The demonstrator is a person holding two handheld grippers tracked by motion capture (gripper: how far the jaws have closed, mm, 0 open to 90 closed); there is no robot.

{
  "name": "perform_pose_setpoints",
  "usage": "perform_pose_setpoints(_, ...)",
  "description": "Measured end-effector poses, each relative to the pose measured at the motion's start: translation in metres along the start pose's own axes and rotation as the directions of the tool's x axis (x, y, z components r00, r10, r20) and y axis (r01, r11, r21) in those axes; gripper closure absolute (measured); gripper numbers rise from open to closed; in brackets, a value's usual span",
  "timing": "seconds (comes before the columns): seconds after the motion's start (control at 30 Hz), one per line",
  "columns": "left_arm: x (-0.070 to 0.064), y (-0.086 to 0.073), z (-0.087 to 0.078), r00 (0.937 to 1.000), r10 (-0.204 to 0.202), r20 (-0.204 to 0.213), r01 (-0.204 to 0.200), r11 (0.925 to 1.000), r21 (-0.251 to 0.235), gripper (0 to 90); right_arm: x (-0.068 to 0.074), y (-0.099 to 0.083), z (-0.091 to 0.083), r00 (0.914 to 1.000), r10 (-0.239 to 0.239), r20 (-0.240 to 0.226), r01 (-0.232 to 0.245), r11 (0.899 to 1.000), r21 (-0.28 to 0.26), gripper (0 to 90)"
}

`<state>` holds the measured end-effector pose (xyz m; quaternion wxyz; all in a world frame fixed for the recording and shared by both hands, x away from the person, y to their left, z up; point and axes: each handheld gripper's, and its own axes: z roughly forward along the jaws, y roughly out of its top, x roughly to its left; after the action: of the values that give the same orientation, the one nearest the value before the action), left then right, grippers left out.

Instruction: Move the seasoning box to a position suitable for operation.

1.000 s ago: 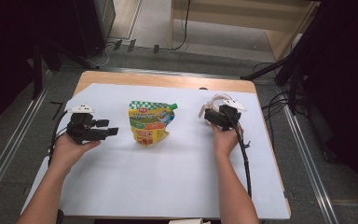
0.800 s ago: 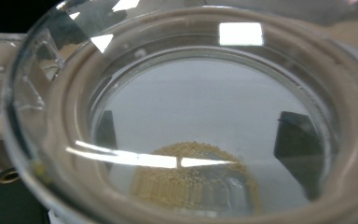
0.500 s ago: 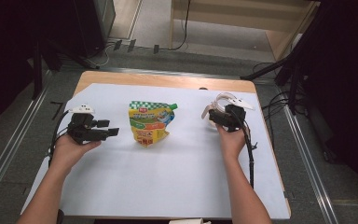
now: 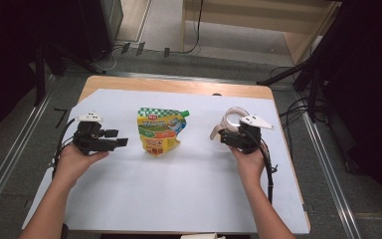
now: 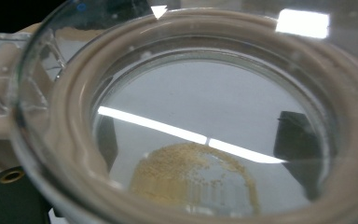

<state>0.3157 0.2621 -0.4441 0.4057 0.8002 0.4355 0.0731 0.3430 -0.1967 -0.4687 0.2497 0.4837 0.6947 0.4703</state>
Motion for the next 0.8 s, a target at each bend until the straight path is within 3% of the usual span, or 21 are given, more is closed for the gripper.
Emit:
perform_pose_setpoints(0.37, -0.002, 0.001, 0.002, 0.9998, 0.021, 0.002, -0.021, 0.9996, 0.017, 40.3, 0.019, -0.012, -0.027, 0.9962, -0.048, -0.072, 0.048, 0.999, -0.004, 12.1)
perform_pose_setpoints(0.4, -0.002, 0.001, 0.002, 0.9998, 0.02, 0.004, -0.02, 0.9997, 0.011, 40.2, 0.021, -0.014, -0.028, 0.9964, -0.032, -0.079, 0.032, 0.999, -0.004, 12.2)
perform_pose_setpoints(0.47, -0.003, 0.001, 0.001, 0.9997, 0.021, 0.012, -0.021, 0.9997, 0.008, 40.2, 0.023, -0.016, -0.029, 0.9949, -0.016, -0.1, 0.017, 1.0, 0.003, 12.2)
perform_pose_setpoints(0.5, -0.003, 0.001, 0.001, 0.9997, 0.021, 0.01, -0.021, 0.9997, 0.009, 40.2, 0.028, -0.016, -0.029, 0.9939, -0.05, -0.098, 0.05, 0.999, 0.004, 12.1)
perform_pose_setpoints(0.8, 0.001, 0.001, -0.004, 0.9997, 0.02, 0.01, -0.02, 0.9998, 0.005, 40.0, 0.047, -0.023, -0.025, 0.9843, -0.081, -0.157, 0.084, 0.996, 0.017, 12.1)
